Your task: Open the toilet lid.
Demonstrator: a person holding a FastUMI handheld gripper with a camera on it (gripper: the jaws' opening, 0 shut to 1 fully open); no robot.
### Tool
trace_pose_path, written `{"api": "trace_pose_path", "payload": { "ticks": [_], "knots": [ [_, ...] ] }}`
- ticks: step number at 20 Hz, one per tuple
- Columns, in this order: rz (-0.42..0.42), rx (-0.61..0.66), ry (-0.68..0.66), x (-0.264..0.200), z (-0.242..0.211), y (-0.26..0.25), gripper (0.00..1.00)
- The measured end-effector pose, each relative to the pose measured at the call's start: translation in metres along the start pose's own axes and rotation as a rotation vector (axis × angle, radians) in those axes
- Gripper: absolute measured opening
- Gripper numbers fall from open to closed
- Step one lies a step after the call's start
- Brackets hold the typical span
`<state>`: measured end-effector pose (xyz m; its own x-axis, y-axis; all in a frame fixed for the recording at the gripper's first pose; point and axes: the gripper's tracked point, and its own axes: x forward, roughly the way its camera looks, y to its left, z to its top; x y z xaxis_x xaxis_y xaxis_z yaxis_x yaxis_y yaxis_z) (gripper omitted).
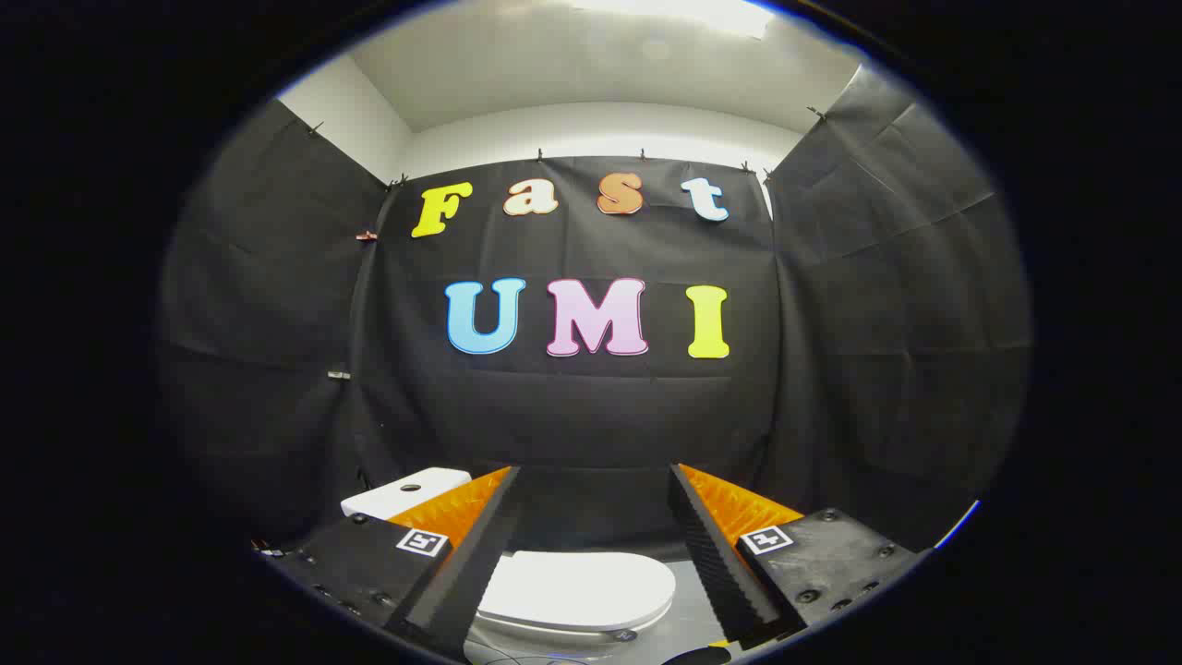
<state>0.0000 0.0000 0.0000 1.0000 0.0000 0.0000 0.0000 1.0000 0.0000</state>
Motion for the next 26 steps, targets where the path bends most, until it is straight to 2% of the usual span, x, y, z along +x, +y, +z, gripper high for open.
{"api": "trace_pose_path", "payload": {
  "ticks": [17, 26],
  "knots": [
    [0.003, -0.013, 0.000, -0.0028, 0.0086, 0.0051, 0.99],
    [-0.025, -0.001, 0.021, -0.0069, 0.0049, -0.0006, 0.99]
  ]
}}
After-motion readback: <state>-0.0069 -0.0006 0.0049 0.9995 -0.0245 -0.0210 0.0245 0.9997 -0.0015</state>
